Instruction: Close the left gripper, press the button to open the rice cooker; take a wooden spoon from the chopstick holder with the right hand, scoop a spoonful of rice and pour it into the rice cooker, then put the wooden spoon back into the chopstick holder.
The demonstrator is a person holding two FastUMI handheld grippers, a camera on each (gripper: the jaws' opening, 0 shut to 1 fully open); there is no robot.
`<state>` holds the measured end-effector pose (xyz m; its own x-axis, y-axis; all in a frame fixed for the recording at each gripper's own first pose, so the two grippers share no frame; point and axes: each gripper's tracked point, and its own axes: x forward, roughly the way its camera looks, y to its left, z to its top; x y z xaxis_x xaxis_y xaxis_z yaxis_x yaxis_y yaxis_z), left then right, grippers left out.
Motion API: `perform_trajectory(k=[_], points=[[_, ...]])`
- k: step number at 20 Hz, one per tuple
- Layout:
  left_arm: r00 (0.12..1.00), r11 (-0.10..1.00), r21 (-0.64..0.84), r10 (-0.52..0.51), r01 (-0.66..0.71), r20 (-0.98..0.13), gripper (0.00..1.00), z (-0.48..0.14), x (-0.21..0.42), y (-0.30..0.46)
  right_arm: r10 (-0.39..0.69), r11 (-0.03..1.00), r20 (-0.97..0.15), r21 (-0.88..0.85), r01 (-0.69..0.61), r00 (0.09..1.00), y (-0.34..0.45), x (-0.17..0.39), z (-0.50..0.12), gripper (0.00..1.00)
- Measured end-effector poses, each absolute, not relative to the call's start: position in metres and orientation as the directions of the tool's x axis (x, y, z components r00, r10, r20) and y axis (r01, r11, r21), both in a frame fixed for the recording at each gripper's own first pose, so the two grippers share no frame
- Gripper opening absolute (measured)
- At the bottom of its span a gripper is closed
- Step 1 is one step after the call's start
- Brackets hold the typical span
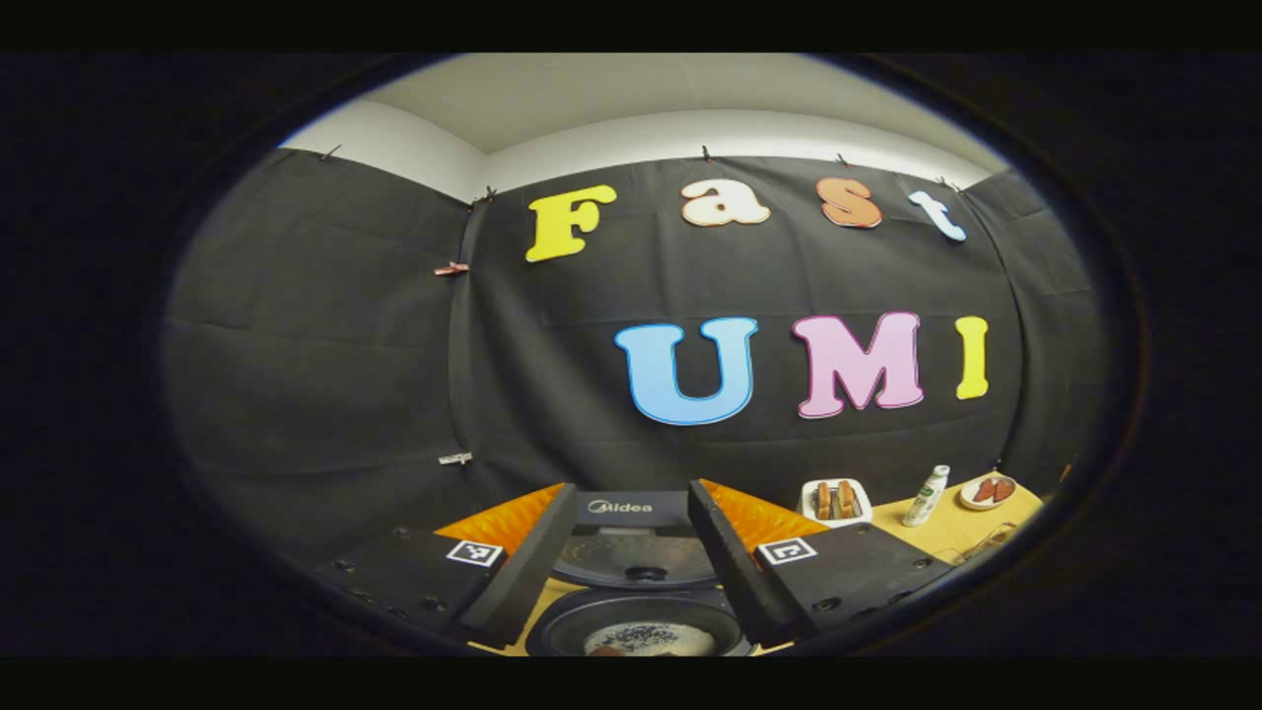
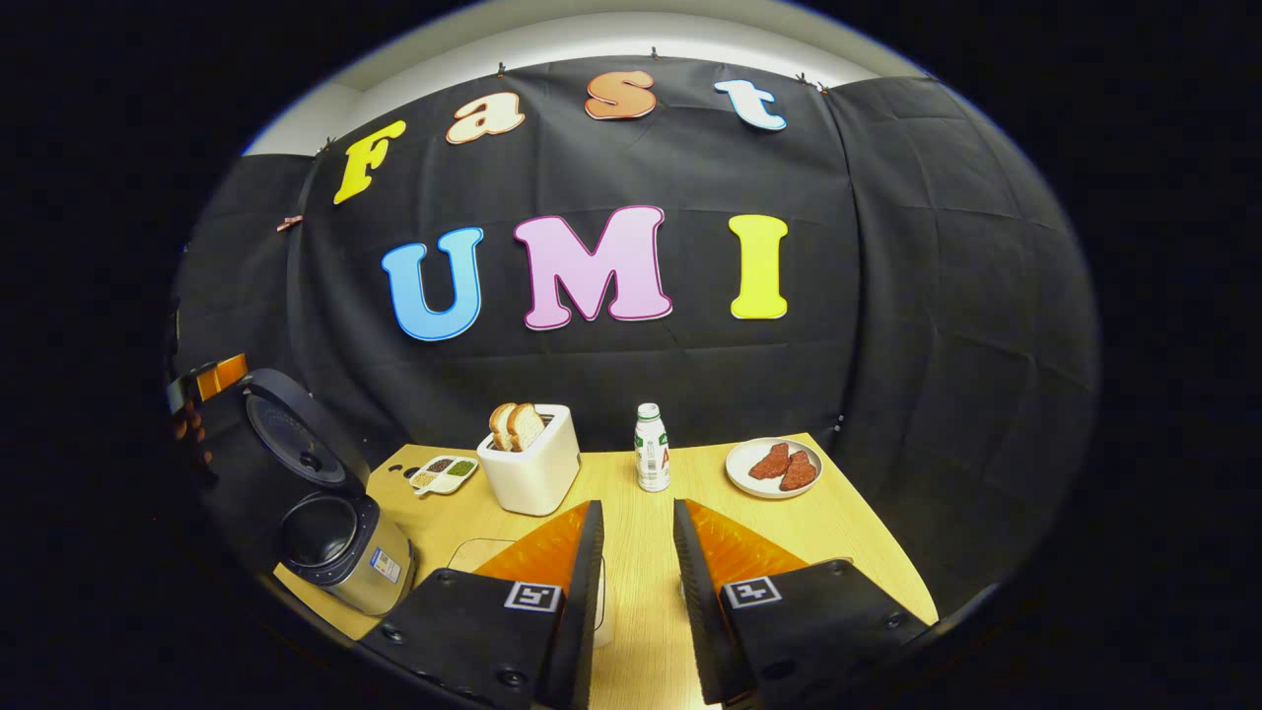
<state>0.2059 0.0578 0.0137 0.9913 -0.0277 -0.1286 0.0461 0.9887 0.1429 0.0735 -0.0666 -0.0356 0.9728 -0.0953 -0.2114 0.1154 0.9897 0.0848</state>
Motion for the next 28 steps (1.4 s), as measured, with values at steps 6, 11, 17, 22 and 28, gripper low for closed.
perform_trajectory(k=[6, 11, 17, 22, 28], points=[[0.988, 0.981, 0.174, -0.062, 0.086, -0.14, 0.79, 0.006, 0.24, 0.057, -0.104, 0.99, -0.218, 0.071, 0.122, 0.97, -0.071, 0.071, -0.037, 0.45], [0.979, 0.98, 0.162, -0.087, 0.117, -0.185, 0.85, -0.004, 0.266, 0.051, -0.103, 0.99, -0.222, 0.071, 0.121, 0.97, -0.071, 0.071, -0.038, 0.45], [0.968, 0.981, 0.138, -0.102, 0.136, -0.228, 0.86, -0.016, 0.273, 0.047, -0.088, 0.992, -0.233, 0.072, 0.107, 0.969, -0.066, 0.071, -0.042, 0.45], [0.966, 0.983, 0.128, -0.096, 0.13, -0.24, 0.89, -0.018, 0.26, 0.048, -0.074, 0.992, -0.236, 0.079, 0.095, 0.969, -0.062, 0.072, -0.043, 0.45], [0.962, 0.985, 0.117, -0.094, 0.128, -0.257, 0.89, -0.027, 0.223, 0.053, 0.001, 0.995, -0.24, 0.095, 0.022, 0.971, -0.037, 0.071, -0.044, 0.45]])
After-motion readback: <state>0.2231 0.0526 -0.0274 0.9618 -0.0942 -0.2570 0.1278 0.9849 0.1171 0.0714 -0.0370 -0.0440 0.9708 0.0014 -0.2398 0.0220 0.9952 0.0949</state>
